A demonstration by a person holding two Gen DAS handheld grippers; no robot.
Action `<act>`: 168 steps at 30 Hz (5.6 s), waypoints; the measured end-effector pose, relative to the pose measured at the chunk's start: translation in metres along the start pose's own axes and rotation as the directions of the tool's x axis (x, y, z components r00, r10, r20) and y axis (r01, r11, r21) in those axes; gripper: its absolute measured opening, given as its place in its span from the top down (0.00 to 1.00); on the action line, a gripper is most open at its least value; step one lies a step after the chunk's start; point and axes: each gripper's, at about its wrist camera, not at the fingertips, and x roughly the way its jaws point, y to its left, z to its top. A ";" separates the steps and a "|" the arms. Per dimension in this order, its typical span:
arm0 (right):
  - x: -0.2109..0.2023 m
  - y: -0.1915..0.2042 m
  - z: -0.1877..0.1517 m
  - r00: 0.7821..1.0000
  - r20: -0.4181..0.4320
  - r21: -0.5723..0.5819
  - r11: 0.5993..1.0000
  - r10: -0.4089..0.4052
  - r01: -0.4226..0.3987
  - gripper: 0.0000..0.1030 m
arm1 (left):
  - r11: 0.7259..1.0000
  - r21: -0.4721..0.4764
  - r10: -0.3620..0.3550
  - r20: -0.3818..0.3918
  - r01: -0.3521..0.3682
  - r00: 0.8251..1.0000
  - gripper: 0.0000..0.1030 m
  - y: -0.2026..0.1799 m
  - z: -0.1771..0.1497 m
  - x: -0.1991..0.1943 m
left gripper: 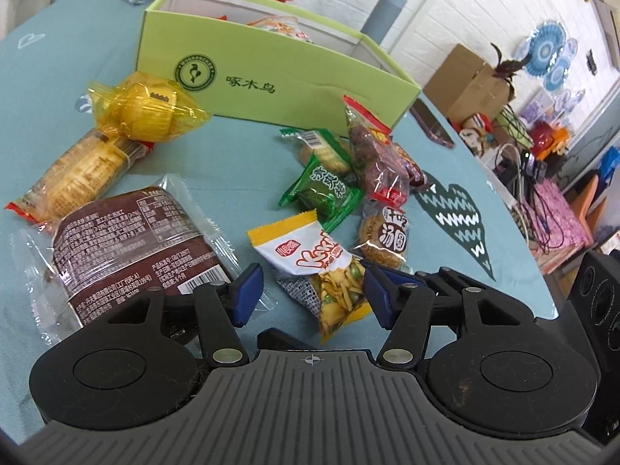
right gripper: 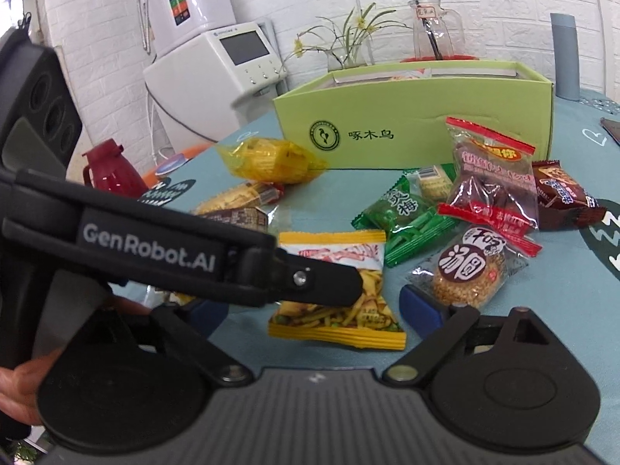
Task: Organize snacks
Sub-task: 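Move the left gripper to the white-and-yellow chip bag and grasp it, then carry the chip bag with the left gripper and release it into the box, then move the left gripper to the brown pastry pack and grasp it, then carry the brown pastry pack with the left gripper and release it into the box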
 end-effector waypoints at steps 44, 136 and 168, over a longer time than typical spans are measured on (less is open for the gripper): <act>0.081 -0.129 0.177 0.969 0.182 -0.101 0.977 -0.167 0.188 0.28 | 0.992 0.129 -0.008 0.064 -0.001 0.998 0.69 -0.036 0.239 0.136; 0.009 0.079 -0.005 0.999 0.028 -0.181 0.983 0.020 -0.015 0.19 | 0.994 -0.041 0.100 0.071 -0.098 0.992 0.70 0.030 -0.019 -0.053; 0.150 -0.019 0.194 0.998 0.052 -0.231 0.972 -0.029 0.040 0.13 | 0.983 0.092 0.140 0.178 -0.158 0.974 0.55 0.062 0.217 0.052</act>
